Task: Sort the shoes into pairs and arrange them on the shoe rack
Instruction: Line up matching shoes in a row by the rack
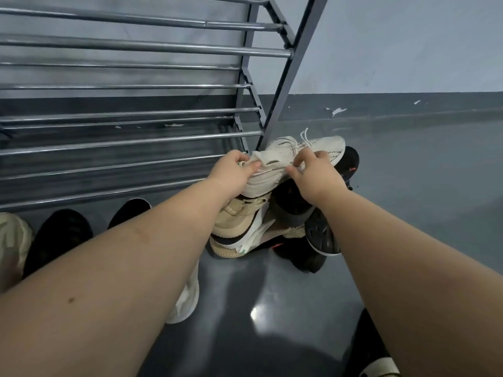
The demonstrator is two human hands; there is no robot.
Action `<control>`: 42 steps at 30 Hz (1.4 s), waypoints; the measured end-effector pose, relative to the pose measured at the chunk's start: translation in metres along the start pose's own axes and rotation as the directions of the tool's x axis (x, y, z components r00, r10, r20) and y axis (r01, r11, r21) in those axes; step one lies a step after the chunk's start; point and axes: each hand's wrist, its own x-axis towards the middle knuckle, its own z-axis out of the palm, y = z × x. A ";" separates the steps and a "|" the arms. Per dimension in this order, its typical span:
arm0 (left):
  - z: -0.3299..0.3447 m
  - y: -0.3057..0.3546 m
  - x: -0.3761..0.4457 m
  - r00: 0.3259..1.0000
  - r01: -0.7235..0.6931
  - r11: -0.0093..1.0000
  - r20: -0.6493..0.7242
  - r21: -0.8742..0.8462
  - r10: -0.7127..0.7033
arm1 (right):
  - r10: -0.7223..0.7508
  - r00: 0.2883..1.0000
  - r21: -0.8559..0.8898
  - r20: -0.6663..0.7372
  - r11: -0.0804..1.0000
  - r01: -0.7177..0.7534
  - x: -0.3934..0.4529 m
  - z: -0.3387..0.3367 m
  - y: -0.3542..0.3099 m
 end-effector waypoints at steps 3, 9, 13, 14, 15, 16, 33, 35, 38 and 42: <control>-0.002 0.003 -0.003 0.997 -0.038 0.998 -0.076 -0.056 0.033 | -0.011 0.999 0.062 -0.036 0.998 0.013 -0.004 -0.003 0.003; -0.015 0.008 -0.027 1.000 0.013 0.969 -0.019 -0.248 -0.018 | -0.134 0.989 0.119 -0.064 0.983 0.141 -0.020 -0.016 -0.012; -0.036 0.010 -0.065 0.998 0.062 0.950 0.020 -0.307 -0.058 | -0.197 0.980 0.108 -0.014 0.974 0.197 -0.044 -0.025 -0.028; -0.042 0.008 -0.077 0.997 0.074 0.940 0.043 -0.334 -0.064 | -0.210 0.978 0.128 -0.006 0.969 0.209 -0.053 -0.026 -0.032; -0.048 0.005 -0.090 0.996 0.084 0.930 0.062 -0.357 -0.066 | -0.227 0.974 0.160 0.000 0.961 0.224 -0.062 -0.026 -0.037; -0.055 0.001 -0.104 0.995 0.092 0.924 0.076 -0.370 -0.069 | -0.249 0.969 0.191 0.007 0.951 0.243 -0.073 -0.025 -0.041; -0.079 -0.117 -0.323 0.937 0.269 0.745 -0.015 -0.611 -0.350 | -0.351 0.935 0.419 0.044 0.857 0.301 -0.276 0.053 -0.069; -0.069 -0.134 -0.339 0.919 0.289 0.702 -0.016 -0.651 -0.393 | -0.117 0.992 0.574 0.040 0.815 0.072 -0.300 0.077 -0.064; -0.055 -0.155 -0.358 0.897 0.326 0.679 -0.010 -0.658 -0.441 | 0.083 0.969 0.714 0.231 0.662 -0.227 -0.333 0.113 -0.057; -0.045 -0.161 -0.376 0.895 0.343 0.695 -0.005 -0.632 -0.447 | 0.119 0.931 0.722 0.345 0.600 -0.344 -0.352 0.129 -0.054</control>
